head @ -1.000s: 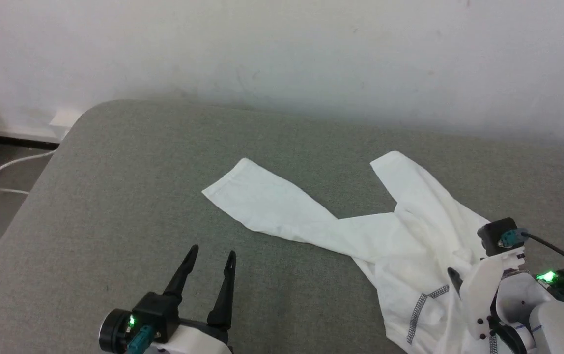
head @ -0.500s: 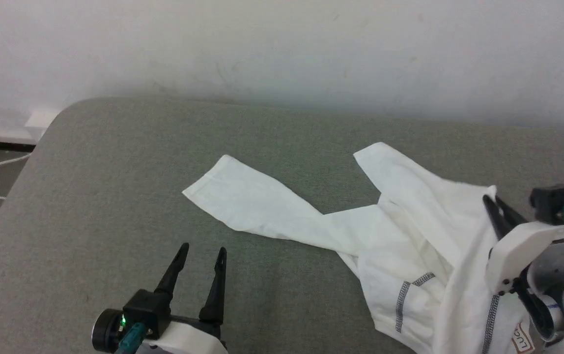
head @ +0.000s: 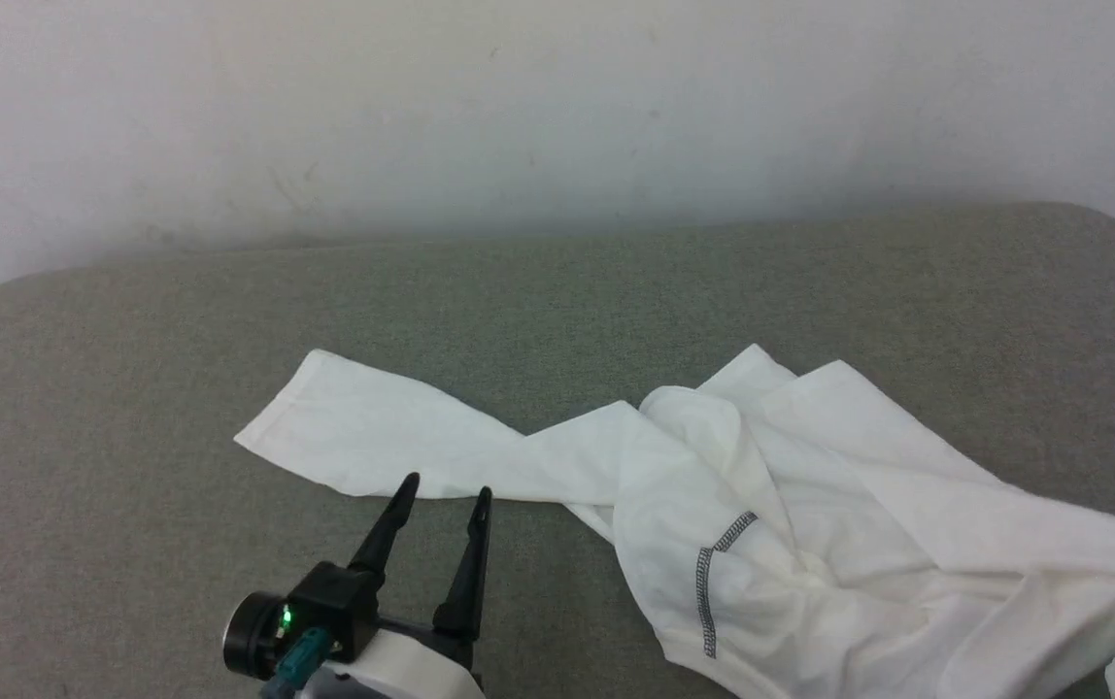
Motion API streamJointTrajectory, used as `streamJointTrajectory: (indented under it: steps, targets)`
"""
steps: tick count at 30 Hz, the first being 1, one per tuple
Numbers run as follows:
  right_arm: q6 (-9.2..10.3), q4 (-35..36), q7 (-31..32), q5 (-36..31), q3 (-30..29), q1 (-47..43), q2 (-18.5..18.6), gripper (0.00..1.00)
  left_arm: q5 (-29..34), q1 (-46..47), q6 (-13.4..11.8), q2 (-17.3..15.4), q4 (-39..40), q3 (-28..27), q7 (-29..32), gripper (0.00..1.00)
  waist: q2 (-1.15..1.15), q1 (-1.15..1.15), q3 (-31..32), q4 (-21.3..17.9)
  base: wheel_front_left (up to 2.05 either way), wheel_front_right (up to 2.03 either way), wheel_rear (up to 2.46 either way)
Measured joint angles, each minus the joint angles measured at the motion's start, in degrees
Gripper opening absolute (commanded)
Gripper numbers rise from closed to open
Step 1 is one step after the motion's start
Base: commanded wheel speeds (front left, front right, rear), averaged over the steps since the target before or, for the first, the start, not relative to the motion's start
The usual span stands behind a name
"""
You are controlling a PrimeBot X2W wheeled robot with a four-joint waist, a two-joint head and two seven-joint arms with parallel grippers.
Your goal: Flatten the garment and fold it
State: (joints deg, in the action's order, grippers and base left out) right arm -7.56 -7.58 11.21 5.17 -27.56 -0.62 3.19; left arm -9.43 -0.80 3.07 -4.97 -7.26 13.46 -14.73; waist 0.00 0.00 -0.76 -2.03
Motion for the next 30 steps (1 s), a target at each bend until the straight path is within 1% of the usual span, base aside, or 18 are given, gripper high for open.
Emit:
streamJointTrajectory:
  steps: [1, 3, 5, 8, 10, 13, 16, 18, 22, 26, 27, 28, 30]
  targets:
    - [0.01, -1.67, -0.29, -0.8, -0.74, 0.02, -0.03, 0.0, 0.07, 0.35, 0.35, 0.16, -0.34, 0.44, 0.0, 1.0, 0.0, 0.0, -0.09, -0.36, 0.0, 0.0, 0.0]
    - [0.02, -4.68, -0.63, -2.88, -0.62, 0.04, 0.02, 1.0, 0.24, 0.78, 0.87, 0.41, -1.42, 1.58, 0.0, 1.0, 0.0, 0.0, -0.37, -0.75, 0.0, 0.0, 0.0]
    - [0.02, -6.27, -1.96, -3.32, 0.8, 0.39, -0.14, 1.0, 0.38, 1.04, 1.4, 0.71, -2.85, 3.01, 0.0, 1.0, 0.0, 0.0, -0.6, -0.96, 0.0, 0.0, 0.0]
    - [0.01, -5.67, -5.8, -3.37, 2.72, 2.18, -0.29, 1.0, -0.33, 1.43, 2.27, 1.02, -5.32, 5.65, 0.38, 1.0, 0.0, 0.0, -0.7, -1.49, 0.0, 0.0, 0.0]
    - [0.01, -3.79, -8.62, -3.67, 4.44, 3.21, -0.19, 1.0, -1.91, 2.11, 2.97, 1.27, -6.88, 7.66, 2.6, 1.0, 0.0, 0.0, -0.72, -1.98, 0.0, 0.0, 0.0]
    - [0.01, -0.49, -11.59, -3.89, 7.33, 3.84, -0.22, 1.0, -3.97, 4.19, 3.47, 1.53, -8.9, 10.79, 7.84, 1.0, 0.0, 0.0, -0.72, -2.84, 0.0, 0.0, 0.0]
    - [0.01, 2.24, -12.6, -4.22, 9.93, 3.83, -0.21, 1.0, -6.35, 6.56, 3.53, 1.77, -11.1, 12.85, 13.19, 1.0, 0.0, 0.0, -0.84, -3.82, 0.0, 0.0, 0.0]
    - [0.01, 3.69, -12.6, -4.22, 11.77, 3.81, -0.2, 1.0, -7.79, 8.11, 3.54, 1.82, -12.39, 13.65, 15.56, 1.0, 0.0, 0.0, -1.06, -4.49, 0.0, 0.0, 0.0]
    - [0.01, 5.79, -12.69, -4.1, 14.59, 3.63, -0.2, 1.0, -9.48, 11.17, 3.47, 1.93, -15.6, 14.32, 18.3, 1.0, 0.0, 0.0, -2.13, -5.53, 0.0, 0.0, 0.0]
    - [0.01, 6.45, -12.67, -4.04, 15.94, 2.96, -0.21, 1.0, -11.54, 13.41, 3.45, 1.99, -19.0, 15.63, 19.86, 1.0, 0.0, 0.01, -3.69, -6.22, 0.0, 0.0, 0.0]
    - [0.01, 6.44, -12.66, -4.02, 16.19, 2.76, -0.21, 1.0, -12.63, 13.74, 3.47, 1.99, -19.65, 16.04, 20.04, 0.21, 0.0, 0.01, -4.04, -6.33, 0.0, 0.0, 0.0]
    - [0.01, 6.41, -12.6, -4.02, 16.48, 2.57, -0.21, 1.0, -13.35, 13.96, 3.52, 1.99, -20.24, 16.45, 20.0, 0.0, 0.0, 0.01, -4.37, -6.42, 0.0, 0.0, 0.0]
    - [0.01, 6.28, -12.46, -4.02, 16.78, 2.35, -0.23, 1.0, -14.05, 14.25, 3.53, 2.05, -20.82, 16.55, 18.85, 0.0, 0.0, 0.01, -4.9, -6.42, 0.0, 0.0, 0.0]
